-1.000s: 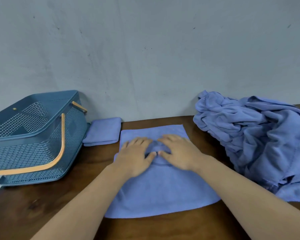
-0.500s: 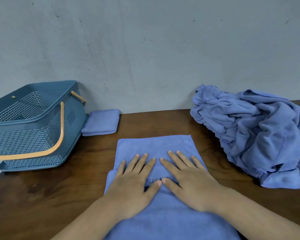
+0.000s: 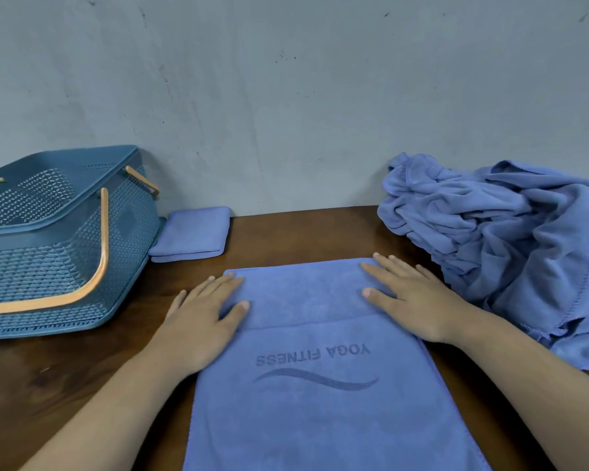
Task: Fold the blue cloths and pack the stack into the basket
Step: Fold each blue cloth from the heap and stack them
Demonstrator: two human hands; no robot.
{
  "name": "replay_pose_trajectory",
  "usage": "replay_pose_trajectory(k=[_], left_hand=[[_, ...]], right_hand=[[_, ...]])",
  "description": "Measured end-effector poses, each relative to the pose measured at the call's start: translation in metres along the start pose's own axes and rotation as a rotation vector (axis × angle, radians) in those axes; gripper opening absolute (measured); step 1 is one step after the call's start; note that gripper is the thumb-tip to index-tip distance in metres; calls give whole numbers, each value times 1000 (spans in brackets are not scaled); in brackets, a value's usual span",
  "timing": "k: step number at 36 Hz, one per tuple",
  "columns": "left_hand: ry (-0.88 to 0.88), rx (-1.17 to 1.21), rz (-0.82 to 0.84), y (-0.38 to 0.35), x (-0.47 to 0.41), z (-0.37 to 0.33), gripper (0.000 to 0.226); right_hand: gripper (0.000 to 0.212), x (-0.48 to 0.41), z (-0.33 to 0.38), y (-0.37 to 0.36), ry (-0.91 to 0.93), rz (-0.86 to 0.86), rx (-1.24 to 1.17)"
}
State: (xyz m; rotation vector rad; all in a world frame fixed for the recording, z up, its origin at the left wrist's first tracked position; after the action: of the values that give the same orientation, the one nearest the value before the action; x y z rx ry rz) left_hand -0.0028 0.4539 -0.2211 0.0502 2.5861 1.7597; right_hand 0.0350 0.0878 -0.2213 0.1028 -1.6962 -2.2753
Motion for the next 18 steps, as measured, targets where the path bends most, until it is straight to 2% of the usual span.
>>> replay_pose_trajectory(k=[7,9,12,15,18], left_hand=[[29,106,-89,-4,-6,7,58],[56,258,-122,1,-7,7,51],[46,471,-170,9,-7,10,32],[-67,311,-126,19,1,12,34],[-157,160,20,29,12,8,25]], right_hand=[[70,0,-6,-5,18,-96,5],[58,2,-6,0,74,-188,-28],[22,10,-2,12,228,-316,-114],[18,19,3,22,277,-245,-132],[13,23,4,25,279,-172,50]])
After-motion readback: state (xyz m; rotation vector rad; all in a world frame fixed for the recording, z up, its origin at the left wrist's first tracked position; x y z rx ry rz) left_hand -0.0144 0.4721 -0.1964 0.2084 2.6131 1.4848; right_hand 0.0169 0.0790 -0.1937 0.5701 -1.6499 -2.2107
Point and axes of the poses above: each hand's wrist, its own x-axis away from the middle knuckle, its own y-axis out of the back of the hand, z = x × y, the point moved 1 cm from there along -x, towards the middle knuckle
